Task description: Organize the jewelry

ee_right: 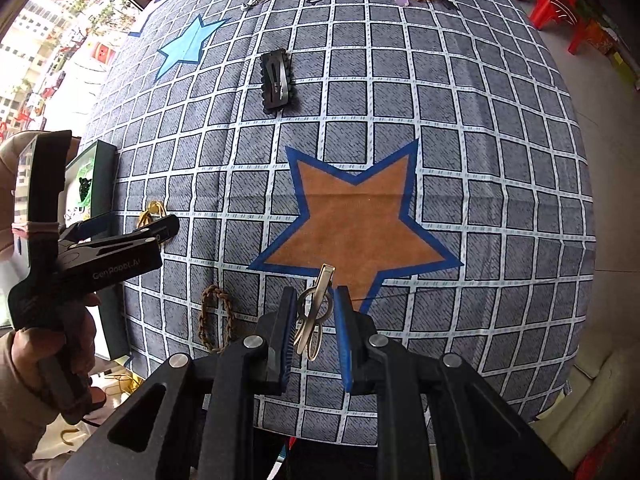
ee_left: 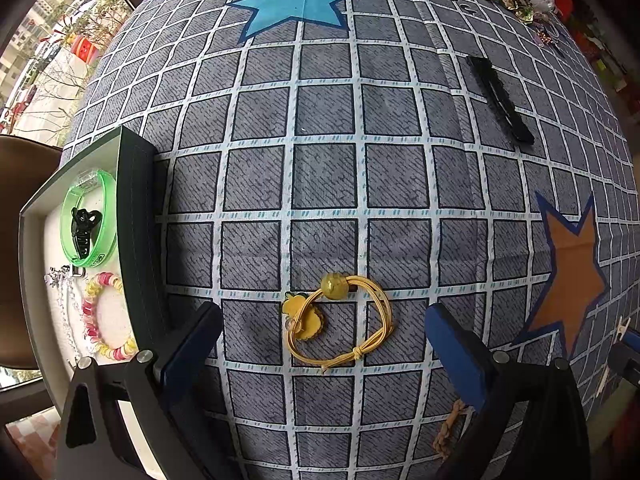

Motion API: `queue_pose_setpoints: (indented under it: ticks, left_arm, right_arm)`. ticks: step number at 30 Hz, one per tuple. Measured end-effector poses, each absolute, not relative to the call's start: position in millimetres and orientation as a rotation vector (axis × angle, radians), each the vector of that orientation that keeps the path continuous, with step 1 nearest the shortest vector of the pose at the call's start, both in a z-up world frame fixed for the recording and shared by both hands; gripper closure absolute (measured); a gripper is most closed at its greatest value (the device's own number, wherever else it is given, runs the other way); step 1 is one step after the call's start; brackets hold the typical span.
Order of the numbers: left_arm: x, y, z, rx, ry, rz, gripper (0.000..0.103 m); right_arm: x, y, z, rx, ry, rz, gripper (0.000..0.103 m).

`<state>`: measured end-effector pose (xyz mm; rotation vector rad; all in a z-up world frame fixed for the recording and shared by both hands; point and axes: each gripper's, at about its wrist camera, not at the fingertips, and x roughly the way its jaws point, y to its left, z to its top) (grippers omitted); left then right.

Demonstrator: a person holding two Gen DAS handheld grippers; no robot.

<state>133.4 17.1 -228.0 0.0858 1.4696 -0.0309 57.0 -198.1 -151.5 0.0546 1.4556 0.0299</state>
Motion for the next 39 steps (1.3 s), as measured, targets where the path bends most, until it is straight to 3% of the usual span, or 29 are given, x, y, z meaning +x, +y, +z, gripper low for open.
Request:
queue_pose_setpoints:
  ticks: [4, 7, 8, 9, 24, 32, 39]
  left_arm:
    - [134, 20, -237, 0.069, 1.486, -0.059, 0.006]
    - [130, 13, -229, 0.075, 1.461, -0.084, 0.027]
    - [129, 7, -223, 0.088, 1.447, -0.097, 0.05]
    - [128, 4, -220, 0.096, 1.443, -0.114, 0.08]
    - [104, 37, -155, -0.087, 1.329, -0.174, 0.08]
    - [80, 97, -111, -0.149, 1.288, -0.094, 0.08]
    - [41, 153, -118, -0.216, 1.281, 0.023, 0.08]
  right_arm:
    - [56, -201, -152, 0.054, 1.462, 0.029, 0.083]
    - [56, -200, -151, 0.051, 1.463, 0.03, 0.083]
    - [56, -199, -151, 0.05, 1.462, 0.03, 0.083]
    - [56, -198, -151, 0.048, 1.462, 0.032, 0.083]
    - [71, -159, -145, 0.001, 1.431, 0.115, 0.083]
    - [84, -104, -134, -0.068, 1.408, 0.233, 0.083]
    - [89, -30, -138, -0.153, 1.413, 0.379, 0.083]
